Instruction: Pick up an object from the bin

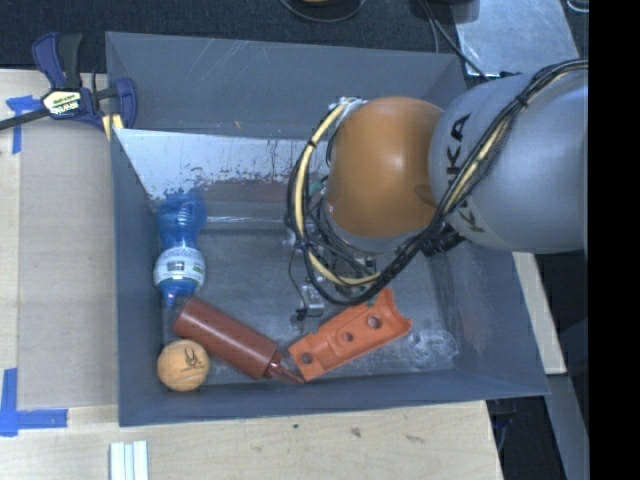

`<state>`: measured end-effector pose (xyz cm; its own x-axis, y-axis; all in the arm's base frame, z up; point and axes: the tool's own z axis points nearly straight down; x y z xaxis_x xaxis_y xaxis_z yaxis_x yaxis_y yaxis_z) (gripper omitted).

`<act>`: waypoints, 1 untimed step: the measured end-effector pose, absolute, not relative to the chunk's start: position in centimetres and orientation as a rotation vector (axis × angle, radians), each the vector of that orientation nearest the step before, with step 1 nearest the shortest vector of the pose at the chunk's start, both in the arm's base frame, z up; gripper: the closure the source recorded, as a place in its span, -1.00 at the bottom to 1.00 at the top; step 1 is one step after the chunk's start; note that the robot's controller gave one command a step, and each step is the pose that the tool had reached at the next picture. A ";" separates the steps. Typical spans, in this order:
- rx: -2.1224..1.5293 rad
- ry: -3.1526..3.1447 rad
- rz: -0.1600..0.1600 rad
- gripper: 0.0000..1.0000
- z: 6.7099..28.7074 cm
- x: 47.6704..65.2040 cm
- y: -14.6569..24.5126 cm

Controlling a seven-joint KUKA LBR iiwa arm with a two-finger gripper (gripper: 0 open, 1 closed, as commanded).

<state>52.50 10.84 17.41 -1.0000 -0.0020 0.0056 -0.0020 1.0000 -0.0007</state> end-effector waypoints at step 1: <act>-0.001 -3.144 -0.001 -1.00 17.9 52.7 10.8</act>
Offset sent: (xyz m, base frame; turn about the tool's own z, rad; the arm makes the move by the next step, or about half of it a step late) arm 0.0029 -0.0712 -0.0803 0.0474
